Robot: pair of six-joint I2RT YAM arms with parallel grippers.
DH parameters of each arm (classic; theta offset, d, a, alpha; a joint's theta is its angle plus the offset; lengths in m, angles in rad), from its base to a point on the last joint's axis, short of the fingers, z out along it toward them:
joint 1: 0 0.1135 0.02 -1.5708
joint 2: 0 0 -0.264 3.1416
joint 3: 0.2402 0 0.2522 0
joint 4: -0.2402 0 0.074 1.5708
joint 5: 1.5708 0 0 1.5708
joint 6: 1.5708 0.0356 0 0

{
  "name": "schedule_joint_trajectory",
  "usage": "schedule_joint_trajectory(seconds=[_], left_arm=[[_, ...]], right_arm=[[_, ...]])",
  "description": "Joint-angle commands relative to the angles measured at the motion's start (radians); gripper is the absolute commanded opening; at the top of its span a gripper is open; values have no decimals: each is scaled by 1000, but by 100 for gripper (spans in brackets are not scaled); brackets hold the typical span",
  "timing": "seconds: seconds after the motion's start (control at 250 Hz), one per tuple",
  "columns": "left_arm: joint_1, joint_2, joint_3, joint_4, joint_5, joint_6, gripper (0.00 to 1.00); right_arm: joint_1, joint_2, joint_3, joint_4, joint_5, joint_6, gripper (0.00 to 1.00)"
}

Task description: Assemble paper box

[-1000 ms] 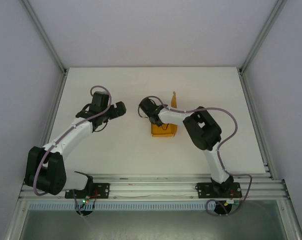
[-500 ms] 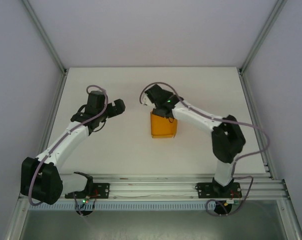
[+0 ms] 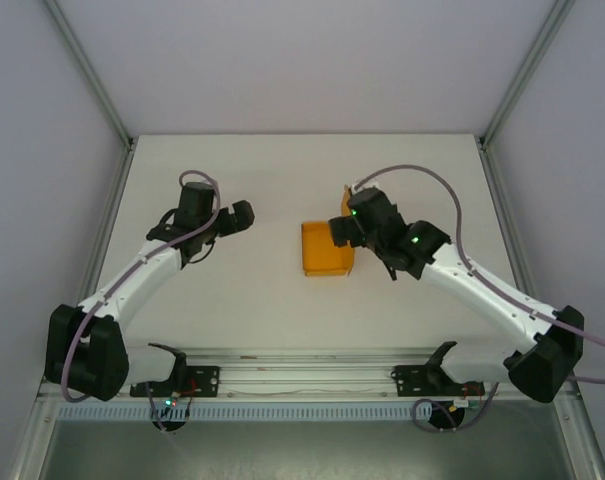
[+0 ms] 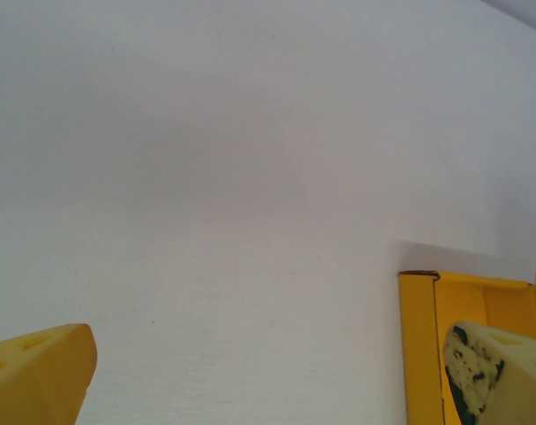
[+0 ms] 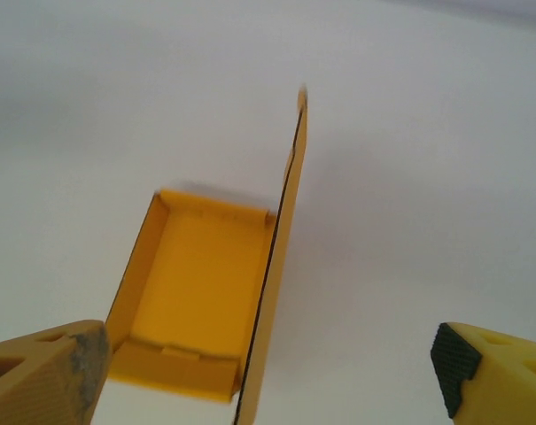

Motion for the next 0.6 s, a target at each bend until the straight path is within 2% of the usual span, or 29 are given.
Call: schedule_joint_trajectory(seconds=[0.0,0.068,0.216,0.244,0.344,0.4,0.492,0.596], left_arm=[[10,18,24,32,27,30,100],[10,33,28,41,32,33,100],[10,58,44,33,32,49,100],[11,61,49,30,31,52,100],[13,62,57,21,50,67,100],[12,58,59,19,70,78,100],[12,46,61,22,104,107,100],[12,22,52,36,169,156,100]], right_arm=[[-11,52,-18,-5,-84,87,83],[-27,94,-5,11,-109,54,74],[-89,166,58,-13,-121,13,26],[-98,172,63,-12,-137,-14,20],[-141,188,84,-8,-258,-130,9],[-161,201,104,-15,-343,-227,7],[-173,238,140,-51,-454,-474,4],[-174,299,187,-163,-539,-857,3]])
